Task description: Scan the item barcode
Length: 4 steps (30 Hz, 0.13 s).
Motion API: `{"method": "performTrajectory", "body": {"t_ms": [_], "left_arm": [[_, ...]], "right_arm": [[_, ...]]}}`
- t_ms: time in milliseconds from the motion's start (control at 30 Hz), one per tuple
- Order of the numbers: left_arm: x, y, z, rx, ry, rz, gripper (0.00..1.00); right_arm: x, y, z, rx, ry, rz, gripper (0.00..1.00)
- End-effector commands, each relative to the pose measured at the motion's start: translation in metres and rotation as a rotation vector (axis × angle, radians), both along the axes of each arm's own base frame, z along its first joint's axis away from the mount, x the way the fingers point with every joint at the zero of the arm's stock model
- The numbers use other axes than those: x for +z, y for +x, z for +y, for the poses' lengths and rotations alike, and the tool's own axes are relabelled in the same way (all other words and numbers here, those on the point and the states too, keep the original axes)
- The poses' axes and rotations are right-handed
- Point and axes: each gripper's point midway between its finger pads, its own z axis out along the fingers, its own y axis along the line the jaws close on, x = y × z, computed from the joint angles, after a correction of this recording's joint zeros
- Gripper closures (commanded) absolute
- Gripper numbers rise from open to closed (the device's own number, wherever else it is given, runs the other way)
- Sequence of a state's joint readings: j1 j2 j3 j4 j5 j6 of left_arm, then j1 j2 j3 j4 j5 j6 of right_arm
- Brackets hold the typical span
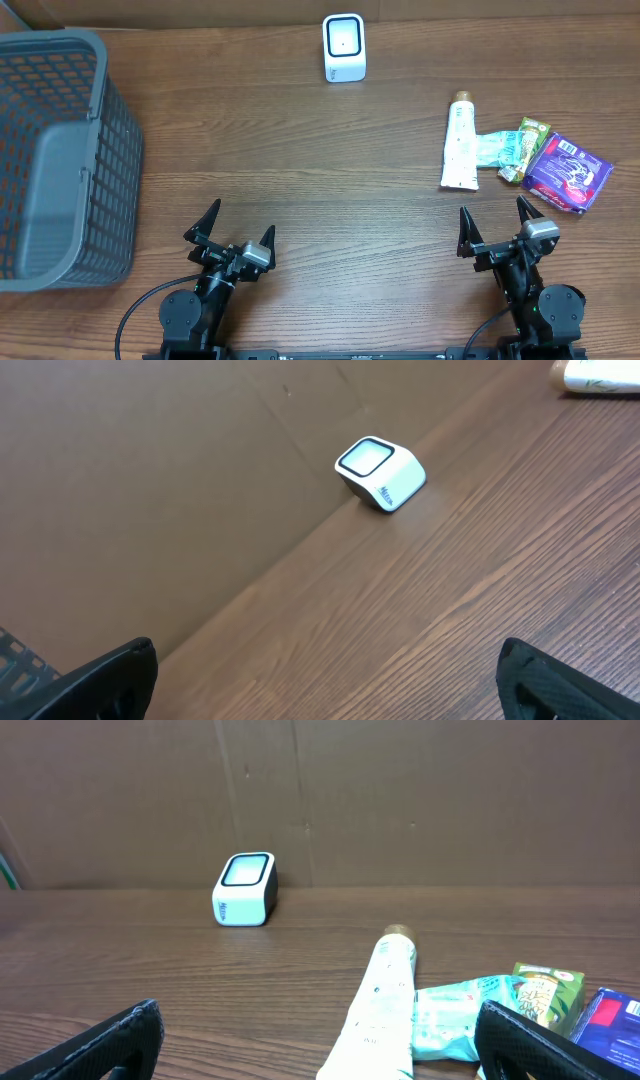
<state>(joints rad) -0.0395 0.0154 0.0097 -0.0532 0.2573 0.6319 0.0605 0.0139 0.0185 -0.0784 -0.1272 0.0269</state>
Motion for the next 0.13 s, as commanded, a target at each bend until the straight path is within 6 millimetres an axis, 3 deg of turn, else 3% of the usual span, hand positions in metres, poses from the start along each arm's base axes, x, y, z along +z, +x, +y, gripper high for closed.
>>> {"method": "performTrajectory", "body": {"t_ms": [0,100], "left_arm": [[0.0005,-0.0003,-0.0001,0.001,0.011,-0.011,0.01],[0.0004,-0.0003,-0.0002,0.0,0.011,-0.011,0.0]], "right_arm": [[-0.0011,-0.0003,0.0014,0.007,0.006,-0.006,0.0],[-0.0011,-0.0003,0.0014,0.007,0.006,-0.006,0.0]]}}
